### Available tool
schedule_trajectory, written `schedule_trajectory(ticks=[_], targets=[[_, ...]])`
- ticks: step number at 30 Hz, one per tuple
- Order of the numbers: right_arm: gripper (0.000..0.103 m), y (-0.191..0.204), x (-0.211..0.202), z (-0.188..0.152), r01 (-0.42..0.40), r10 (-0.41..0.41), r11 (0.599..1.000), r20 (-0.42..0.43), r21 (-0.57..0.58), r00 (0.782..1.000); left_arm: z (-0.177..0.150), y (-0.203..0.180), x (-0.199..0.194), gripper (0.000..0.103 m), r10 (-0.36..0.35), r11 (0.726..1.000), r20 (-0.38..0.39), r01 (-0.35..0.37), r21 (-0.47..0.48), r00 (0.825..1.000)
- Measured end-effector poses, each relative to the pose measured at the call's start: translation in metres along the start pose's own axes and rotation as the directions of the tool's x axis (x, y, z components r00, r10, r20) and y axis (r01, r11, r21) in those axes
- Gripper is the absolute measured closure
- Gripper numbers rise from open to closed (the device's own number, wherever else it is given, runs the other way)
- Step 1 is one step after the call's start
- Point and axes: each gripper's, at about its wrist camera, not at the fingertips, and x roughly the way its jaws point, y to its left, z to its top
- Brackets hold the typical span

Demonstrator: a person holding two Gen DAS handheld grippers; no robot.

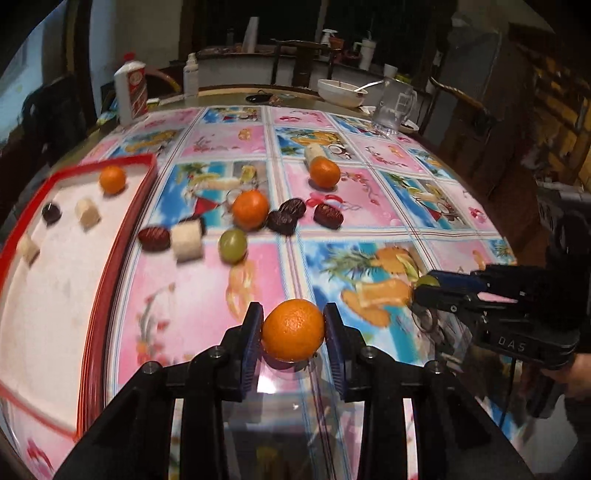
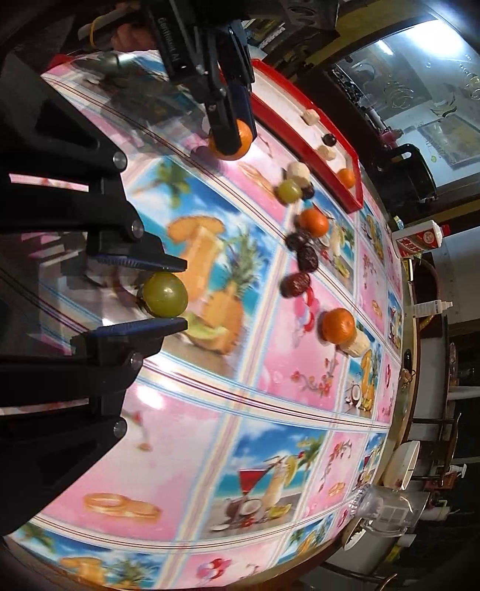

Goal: Organize fruits
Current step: 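Lift the green grape and orange and carry them toward the white tray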

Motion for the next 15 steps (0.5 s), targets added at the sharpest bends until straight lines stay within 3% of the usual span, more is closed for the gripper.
schedule_trajectory(ticks=[6, 15], targets=[[0.076, 0.022, 0.002, -0.005, 0.002, -0.003, 1.000, -0.018, -0.007, 1.000, -0.012, 0.010, -0.015, 0.070, 0.028, 0.999, 0.028, -0.027, -0.018, 0.999], [0.076, 0.079, 0.013, 0.021, -0.033, 0.031, 0.996, -0.017, -0.088, 0.999, -0.008, 0.033, -0.047, 0.070, 0.028, 0.999, 0.111, -0.023, -0.046, 0.993]])
